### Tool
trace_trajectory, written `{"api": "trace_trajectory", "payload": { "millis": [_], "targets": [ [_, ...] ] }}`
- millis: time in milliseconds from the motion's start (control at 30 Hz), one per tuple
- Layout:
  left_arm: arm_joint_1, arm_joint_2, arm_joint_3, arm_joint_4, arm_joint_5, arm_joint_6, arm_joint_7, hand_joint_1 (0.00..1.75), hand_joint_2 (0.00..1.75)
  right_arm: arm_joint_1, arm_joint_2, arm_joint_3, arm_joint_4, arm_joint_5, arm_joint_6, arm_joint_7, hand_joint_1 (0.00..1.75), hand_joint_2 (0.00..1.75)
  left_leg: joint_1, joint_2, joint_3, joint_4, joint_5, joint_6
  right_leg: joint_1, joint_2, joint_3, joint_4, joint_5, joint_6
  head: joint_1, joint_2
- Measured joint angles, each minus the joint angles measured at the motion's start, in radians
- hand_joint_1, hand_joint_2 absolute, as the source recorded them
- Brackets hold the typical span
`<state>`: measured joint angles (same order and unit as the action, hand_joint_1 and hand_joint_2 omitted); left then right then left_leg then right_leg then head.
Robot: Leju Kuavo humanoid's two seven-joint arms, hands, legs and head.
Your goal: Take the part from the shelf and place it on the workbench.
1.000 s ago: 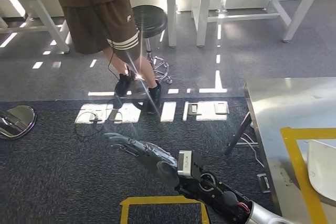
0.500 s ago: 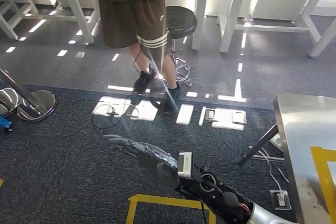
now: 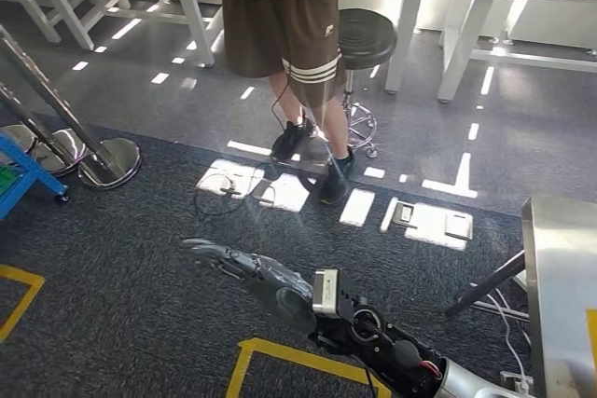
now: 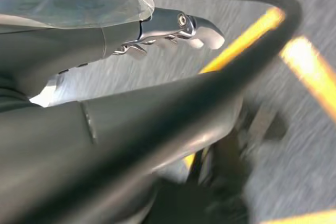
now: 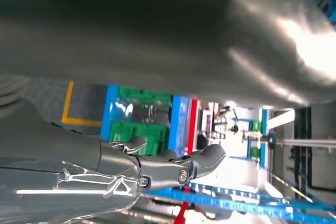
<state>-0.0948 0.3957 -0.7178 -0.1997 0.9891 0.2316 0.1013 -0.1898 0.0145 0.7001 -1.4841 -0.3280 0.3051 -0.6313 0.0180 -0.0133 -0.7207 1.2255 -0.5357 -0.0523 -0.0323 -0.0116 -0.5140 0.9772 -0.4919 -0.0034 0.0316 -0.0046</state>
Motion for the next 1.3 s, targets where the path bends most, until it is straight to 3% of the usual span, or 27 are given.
{"api": "trace_trajectory", "payload": {
  "millis": [33,67,133,200,233,300,367,400,467,500,533,567,600,667,700,767,833,900,967,1033,1067,1100,1200,1267,1300],
  "targets": [
    [0.001,0.0,0.0,0.0,-0.001,0.0,0.0,0.0,0.0,0.001,0.0,-0.001,0.001,0.0,0.0,0.0,0.0,0.0,0.001,0.004,-0.015,0.026,0.0,-0.001,0.001,-0.012,0.0,0.0,-0.002,-0.001,0.0,0.0],
    [0.003,0.0,0.0,0.0,-0.003,0.0,0.0,0.0,0.0,0.001,0.0,-0.001,0.001,0.0,0.0,0.0,0.0,0.0,0.001,0.007,-0.01,0.013,0.018,-0.001,0.001,-0.023,0.001,0.0,-0.003,-0.001,0.0,0.0],
    [0.008,0.001,-0.001,0.001,-0.009,0.006,-0.003,0.0,0.0,0.001,0.0,-0.002,0.001,0.0,-0.001,-0.001,0.0,0.0,0.0,0.023,0.055,-0.114,0.084,0.003,0.001,-0.039,0.006,0.0,-0.007,0.001,0.001,0.0],
    [0.008,0.005,-0.001,0.002,-0.012,0.006,-0.005,0.0,0.0,0.001,0.001,-0.005,0.0,0.0,-0.002,-0.001,0.0,0.0,-0.011,0.049,0.118,-0.234,0.119,0.015,0.006,-0.049,0.009,0.0,-0.012,0.009,0.003,0.0],
    [0.007,0.006,-0.001,0.002,-0.011,0.002,-0.005,0.0,0.0,0.002,0.002,-0.007,0.0,0.001,-0.003,-0.001,0.0,0.0,-0.017,0.056,0.131,-0.261,0.122,0.022,0.008,-0.054,0.01,-0.001,-0.014,0.013,0.004,0.0],
    [0.005,0.01,-0.001,0.002,-0.013,-0.001,-0.007,0.0,0.0,0.004,0.002,-0.01,-0.002,0.002,-0.006,-0.001,0.0,0.0,-0.023,0.044,0.133,-0.269,0.12,0.037,0.008,-0.066,0.016,-0.006,-0.017,0.023,0.007,0.0],
    [0.006,0.012,-0.001,0.002,-0.014,-0.002,-0.009,0.0,0.0,0.005,0.001,-0.012,-0.006,0.004,-0.008,-0.002,0.0,0.0,-0.019,0.03,0.146,-0.283,0.124,0.049,0.006,-0.052,0.014,0.011,-0.034,0.031,0.009,0.0],
    [0.005,0.011,-0.001,0.001,-0.015,-0.002,-0.009,0.0,0.0,0.005,0.001,-0.014,-0.008,0.004,-0.01,-0.002,0.0,0.0,-0.016,0.024,0.153,-0.291,0.126,0.055,0.007,-0.036,-0.001,0.049,-0.057,0.033,0.011,0.0],
    [0.002,0.006,-0.001,0.001,-0.015,-0.003,-0.01,0.0,0.0,0.01,0.0,-0.018,-0.009,0.005,-0.011,-0.002,0.0,0.0,-0.012,0.008,0.159,-0.296,0.126,0.064,0.006,-0.002,-0.065,0.182,-0.119,0.034,0.016,0.0],
    [0.001,0.004,-0.001,0.001,-0.016,-0.003,-0.01,0.0,0.0,0.015,-0.001,-0.02,-0.009,0.005,-0.012,-0.002,0.0,0.0,-0.012,-0.002,0.16,-0.295,0.125,0.066,0.006,0.004,-0.1,0.247,-0.142,0.035,0.019,0.0],
    [0.0,0.002,-0.001,0.0,-0.016,-0.004,-0.01,0.0,0.0,0.019,-0.002,-0.022,-0.009,0.005,-0.012,-0.002,0.0,0.0,-0.012,-0.014,0.161,-0.295,0.124,0.066,0.005,0.007,-0.122,0.285,-0.147,0.037,0.02,0.0],
    [0.0,0.0,-0.001,0.0,-0.016,-0.005,-0.01,0.0,0.0,0.022,-0.002,-0.024,-0.009,0.004,-0.013,-0.002,0.0,0.0,-0.01,-0.025,0.162,-0.294,0.122,0.064,0.004,0.008,-0.127,0.285,-0.132,0.039,0.02,0.0],
    [0.0,-0.002,-0.001,0.0,-0.017,-0.006,-0.01,0.0,0.0,0.024,-0.003,-0.026,-0.01,0.004,-0.013,-0.002,0.0,0.0,-0.008,-0.037,0.165,-0.292,0.12,0.061,0.003,0.011,-0.111,0.242,-0.097,0.041,0.021,0.0],
    [0.0,-0.003,-0.001,0.0,-0.018,-0.007,-0.01,0.0,0.0,0.025,-0.003,-0.031,-0.01,0.006,-0.013,-0.002,0.0,0.0,-0.005,-0.062,0.165,-0.282,0.113,0.049,-0.004,0.044,-0.053,0.103,-0.021,0.046,0.022,0.0],
    [-0.002,-0.002,-0.001,0.0,-0.018,-0.007,-0.009,0.0,0.0,0.026,-0.003,-0.032,-0.01,0.007,-0.013,-0.002,0.0,0.0,-0.004,-0.073,0.162,-0.274,0.11,0.042,-0.007,0.064,-0.031,0.05,-0.003,0.045,0.022,0.0],
    [-0.003,0.002,-0.001,0.0,-0.019,-0.007,-0.008,0.0,0.0,0.029,-0.004,-0.035,-0.01,0.009,-0.013,-0.003,0.0,0.0,-0.003,-0.093,0.151,-0.268,0.11,0.028,-0.006,0.084,-0.014,0.016,-0.003,0.037,0.021,0.0],
    [0.002,0.006,-0.001,0.0,-0.019,-0.007,-0.006,0.0,0.0,0.03,-0.004,-0.036,-0.011,0.01,-0.013,-0.003,0.0,0.0,0.001,-0.105,0.145,-0.271,0.115,0.016,-0.006,0.065,-0.007,0.01,0.001,0.022,0.02,0.0],
    [0.005,0.007,-0.001,0.0,-0.019,-0.007,-0.005,0.0,0.0,0.03,-0.004,-0.037,-0.012,0.01,-0.013,-0.004,0.0,0.0,-0.001,-0.069,0.125,-0.234,0.095,0.006,-0.008,0.043,0.0,-0.002,0.008,0.009,0.012,0.0],
    [0.003,0.004,-0.001,0.0,-0.019,-0.007,-0.004,0.0,0.0,0.031,-0.004,-0.041,-0.014,0.01,-0.013,-0.005,0.0,0.0,-0.002,-0.015,0.062,-0.115,0.039,0.0,-0.007,0.018,0.003,-0.008,0.009,0.004,0.003,0.0],
    [0.003,0.003,-0.001,0.0,-0.018,-0.007,-0.004,0.0,0.0,0.032,-0.005,-0.043,-0.014,0.011,-0.013,-0.005,0.0,0.0,0.001,0.003,-0.003,0.002,0.004,-0.005,-0.004,-0.008,0.003,-0.008,0.006,0.001,0.001,0.0],
    [0.004,0.002,-0.001,-0.001,-0.018,-0.008,-0.003,0.0,0.0,0.033,-0.005,-0.044,-0.014,0.011,-0.013,-0.005,0.0,0.0,0.003,0.006,-0.01,0.01,0.014,-0.006,-0.004,-0.019,0.004,-0.008,0.004,0.002,0.001,0.0],
    [0.006,0.002,-0.002,0.0,-0.018,-0.005,-0.003,0.0,0.0,0.033,-0.005,-0.044,-0.015,0.011,-0.013,-0.005,0.0,0.0,0.004,0.009,0.004,-0.023,0.04,-0.007,-0.005,-0.029,0.006,-0.008,0.002,0.003,0.0,0.0],
    [0.009,0.005,-0.003,0.001,-0.017,0.005,-0.003,0.0,0.0,0.032,-0.004,-0.045,-0.018,0.012,-0.012,-0.004,0.0,0.0,-0.003,0.043,0.107,-0.225,0.125,0.002,-0.002,-0.047,0.015,-0.008,-0.006,0.013,0.001,0.0],
    [0.007,0.007,-0.003,0.0,-0.013,0.003,-0.002,0.0,0.0,0.032,-0.004,-0.045,-0.021,0.013,-0.012,-0.002,0.0,0.0,-0.013,0.054,0.13,-0.272,0.127,0.017,0.002,-0.056,0.019,-0.01,-0.012,0.023,0.002,0.0],
    [0.006,0.01,-0.003,0.0,-0.011,0.002,-0.002,0.0,0.0,0.032,-0.004,-0.045,-0.021,0.013,-0.012,-0.001,0.0,0.0,-0.016,0.044,0.129,-0.272,0.127,0.025,0.003,-0.062,0.022,-0.013,-0.013,0.028,0.003,0.0]
  ]
}}
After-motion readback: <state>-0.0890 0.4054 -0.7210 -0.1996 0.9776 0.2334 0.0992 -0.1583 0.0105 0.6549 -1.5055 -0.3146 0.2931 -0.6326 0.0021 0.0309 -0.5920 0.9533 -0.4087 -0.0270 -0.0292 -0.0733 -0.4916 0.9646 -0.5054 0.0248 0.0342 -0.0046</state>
